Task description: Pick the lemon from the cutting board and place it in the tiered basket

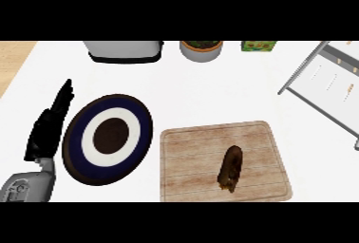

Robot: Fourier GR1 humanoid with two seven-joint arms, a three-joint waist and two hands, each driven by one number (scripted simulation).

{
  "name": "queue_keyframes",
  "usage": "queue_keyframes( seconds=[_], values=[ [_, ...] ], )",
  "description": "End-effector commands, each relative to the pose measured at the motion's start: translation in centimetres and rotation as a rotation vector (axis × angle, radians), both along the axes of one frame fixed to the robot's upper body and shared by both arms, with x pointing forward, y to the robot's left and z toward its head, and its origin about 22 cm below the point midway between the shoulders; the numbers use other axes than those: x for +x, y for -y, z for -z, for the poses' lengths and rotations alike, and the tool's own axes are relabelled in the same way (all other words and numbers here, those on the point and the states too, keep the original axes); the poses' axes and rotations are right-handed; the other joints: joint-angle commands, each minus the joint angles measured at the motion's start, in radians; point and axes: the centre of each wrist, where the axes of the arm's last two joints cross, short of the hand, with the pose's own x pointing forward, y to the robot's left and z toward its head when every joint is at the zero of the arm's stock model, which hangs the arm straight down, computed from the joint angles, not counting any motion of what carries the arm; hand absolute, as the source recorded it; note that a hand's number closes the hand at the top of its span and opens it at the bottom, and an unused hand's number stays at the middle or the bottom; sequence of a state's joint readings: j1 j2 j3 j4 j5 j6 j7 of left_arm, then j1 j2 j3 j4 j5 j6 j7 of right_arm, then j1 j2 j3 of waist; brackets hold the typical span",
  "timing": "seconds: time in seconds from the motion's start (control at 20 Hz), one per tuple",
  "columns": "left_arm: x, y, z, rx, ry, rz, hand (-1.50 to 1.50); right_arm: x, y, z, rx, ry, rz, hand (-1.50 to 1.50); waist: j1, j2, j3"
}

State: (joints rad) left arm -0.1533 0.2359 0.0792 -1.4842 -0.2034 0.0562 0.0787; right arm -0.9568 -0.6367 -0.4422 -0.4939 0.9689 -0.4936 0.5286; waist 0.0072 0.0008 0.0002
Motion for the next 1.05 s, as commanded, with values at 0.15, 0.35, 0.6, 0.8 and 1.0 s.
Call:
queue_keyframes(
  seconds=[0.15,0.35,0.6,0.8,1.0],
  values=[
    [0.2,-0.1,1.0,-0.003,-0.007,-0.021,0.0,-1.0,-0.2,-4.1,-0.033,0.141,0.085,-1.5,-0.021,-0.006,-0.001],
    [-0.6,-2.2,0.7,0.011,-0.026,-0.054,0.0,-3.3,0.7,-5.3,0.095,0.156,0.124,-1.5,-0.045,-0.016,-0.002],
    [-0.9,-2.8,0.2,-0.011,-0.017,-0.08,0.0,-8.5,2.9,-4.6,0.151,0.13,0.112,-1.5,-0.068,-0.023,-0.002],
    [-2.5,-2.8,0.8,-0.016,-0.034,-0.075,0.0,-13.7,3.5,-3.4,0.159,0.182,0.103,-1.5,-0.084,-0.028,-0.001],
    [-2.3,-3.5,1.1,0.022,-0.018,-0.098,0.0,-18.7,2.1,-3.6,0.181,0.282,0.061,-1.5,-0.08,-0.021,-0.001]
  ],
)
